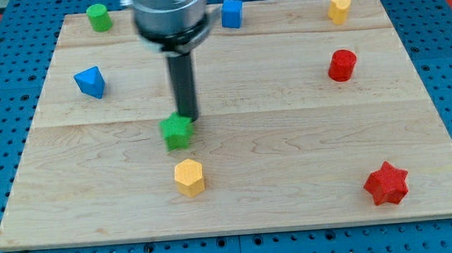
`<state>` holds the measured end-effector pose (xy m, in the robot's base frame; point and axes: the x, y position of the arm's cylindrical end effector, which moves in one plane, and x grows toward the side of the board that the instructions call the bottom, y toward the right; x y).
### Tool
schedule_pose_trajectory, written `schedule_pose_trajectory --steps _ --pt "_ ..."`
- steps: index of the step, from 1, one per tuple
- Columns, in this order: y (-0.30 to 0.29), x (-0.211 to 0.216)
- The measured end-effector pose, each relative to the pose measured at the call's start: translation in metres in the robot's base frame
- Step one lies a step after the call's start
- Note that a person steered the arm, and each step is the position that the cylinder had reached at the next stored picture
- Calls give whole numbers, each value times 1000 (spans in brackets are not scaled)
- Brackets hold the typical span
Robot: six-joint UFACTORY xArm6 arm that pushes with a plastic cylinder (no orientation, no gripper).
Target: Push the green star to the bottom left of the board
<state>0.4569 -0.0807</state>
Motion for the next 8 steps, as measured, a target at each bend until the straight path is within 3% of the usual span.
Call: schedule_pose_trajectory --steps 1,3,4,6,8 --pt "-60 25" --pt "-1 12" --pt "-11 43" --pt "-138 51" --pt "-139 36"
